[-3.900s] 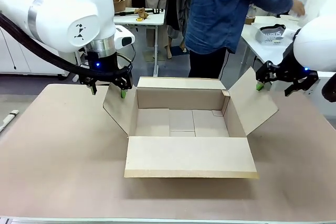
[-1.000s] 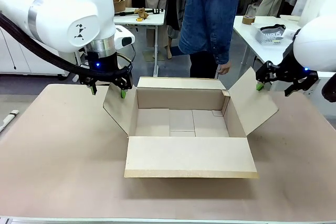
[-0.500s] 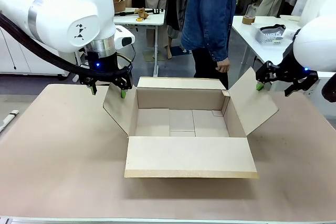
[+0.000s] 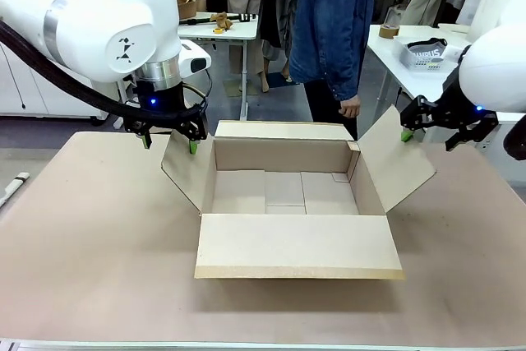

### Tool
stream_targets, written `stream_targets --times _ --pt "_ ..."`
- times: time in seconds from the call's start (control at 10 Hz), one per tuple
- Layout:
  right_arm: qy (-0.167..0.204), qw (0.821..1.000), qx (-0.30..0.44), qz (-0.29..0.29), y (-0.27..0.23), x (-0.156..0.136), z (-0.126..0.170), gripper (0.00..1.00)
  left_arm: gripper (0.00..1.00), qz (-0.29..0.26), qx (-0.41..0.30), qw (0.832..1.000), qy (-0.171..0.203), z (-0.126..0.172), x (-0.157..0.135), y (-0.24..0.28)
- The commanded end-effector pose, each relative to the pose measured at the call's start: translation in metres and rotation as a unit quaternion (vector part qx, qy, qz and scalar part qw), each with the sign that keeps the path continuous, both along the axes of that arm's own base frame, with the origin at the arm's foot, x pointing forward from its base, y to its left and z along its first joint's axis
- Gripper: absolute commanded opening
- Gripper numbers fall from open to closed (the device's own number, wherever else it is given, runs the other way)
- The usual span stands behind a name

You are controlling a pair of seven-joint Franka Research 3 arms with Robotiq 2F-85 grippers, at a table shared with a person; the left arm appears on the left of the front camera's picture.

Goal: Pack the gift set into the box.
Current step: Lift both hands away from the flaps of the Package Box.

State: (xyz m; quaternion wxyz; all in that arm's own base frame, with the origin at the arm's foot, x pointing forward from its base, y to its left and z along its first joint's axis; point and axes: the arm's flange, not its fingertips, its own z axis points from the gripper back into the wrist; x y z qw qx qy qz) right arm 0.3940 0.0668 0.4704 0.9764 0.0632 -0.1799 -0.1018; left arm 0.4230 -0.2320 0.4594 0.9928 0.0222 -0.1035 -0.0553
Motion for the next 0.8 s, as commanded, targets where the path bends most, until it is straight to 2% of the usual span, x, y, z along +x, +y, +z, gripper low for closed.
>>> stream_targets --times 0.0,0.7 --pt "0.0 1.0 0.002 -0.011 0.0011 0.0007 0.0018 1.0 1.0 0.008 0.009 1.0 -0.004 0.001 0.0008 0.0007" --pt "0.0 1.0 0.002 -0.011 0.0011 0.0007 0.0018 1.0 1.0 0.008 0.009 1.0 -0.004 0.001 0.0008 0.0007"
